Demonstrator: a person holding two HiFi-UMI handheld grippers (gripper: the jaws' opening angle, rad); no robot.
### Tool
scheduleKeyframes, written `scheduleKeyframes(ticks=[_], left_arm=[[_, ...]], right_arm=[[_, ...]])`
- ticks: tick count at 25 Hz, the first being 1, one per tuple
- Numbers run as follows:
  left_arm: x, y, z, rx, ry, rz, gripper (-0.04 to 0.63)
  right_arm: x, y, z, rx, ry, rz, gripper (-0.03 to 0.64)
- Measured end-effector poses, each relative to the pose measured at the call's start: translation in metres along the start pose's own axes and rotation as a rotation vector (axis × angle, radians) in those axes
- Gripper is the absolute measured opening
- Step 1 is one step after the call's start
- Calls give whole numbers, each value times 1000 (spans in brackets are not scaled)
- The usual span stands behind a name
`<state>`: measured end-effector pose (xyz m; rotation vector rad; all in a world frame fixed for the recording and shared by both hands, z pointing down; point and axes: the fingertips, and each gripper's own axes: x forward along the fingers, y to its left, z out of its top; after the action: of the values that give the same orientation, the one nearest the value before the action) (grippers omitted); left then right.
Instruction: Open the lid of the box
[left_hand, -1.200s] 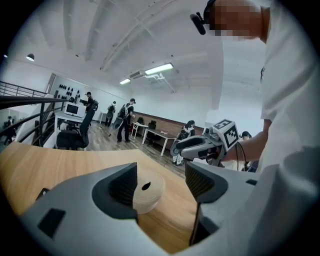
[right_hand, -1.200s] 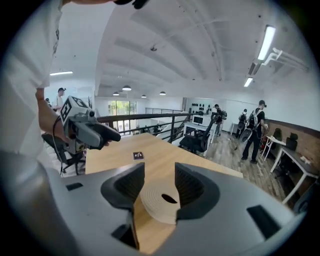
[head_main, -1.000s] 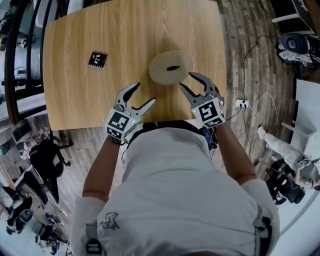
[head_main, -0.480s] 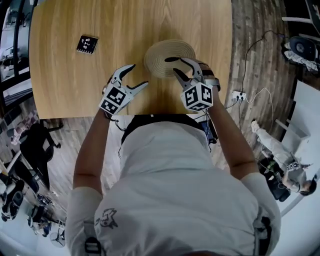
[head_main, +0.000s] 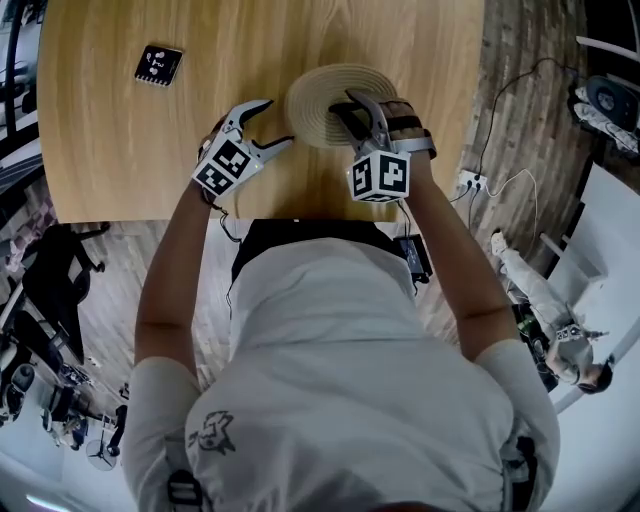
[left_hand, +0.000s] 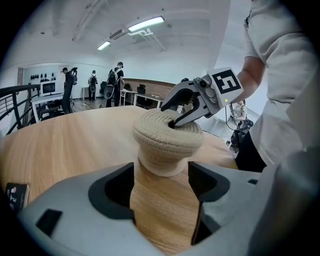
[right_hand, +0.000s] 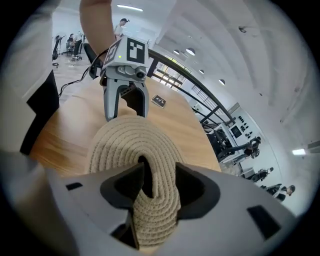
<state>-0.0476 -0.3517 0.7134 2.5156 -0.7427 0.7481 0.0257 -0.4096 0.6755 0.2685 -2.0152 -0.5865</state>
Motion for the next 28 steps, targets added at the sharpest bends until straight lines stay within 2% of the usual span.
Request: scheduleKeyframes(ticks=[8,13,18,28], left_arm=[[10,1,5,1,-38,-67,328],[18,0,6,37,-26,-67,328],[24,-3,3,69,-2,-73,316],[24,-2,1,52,-3,-63,305]], right_arm=[[10,-2,9,-90,-18,-46,193],[10,4,10,-139,-28,-67,136],[11,6,10,-146,-40,-74,121],[10,11,10,-169,-53,-86,57]])
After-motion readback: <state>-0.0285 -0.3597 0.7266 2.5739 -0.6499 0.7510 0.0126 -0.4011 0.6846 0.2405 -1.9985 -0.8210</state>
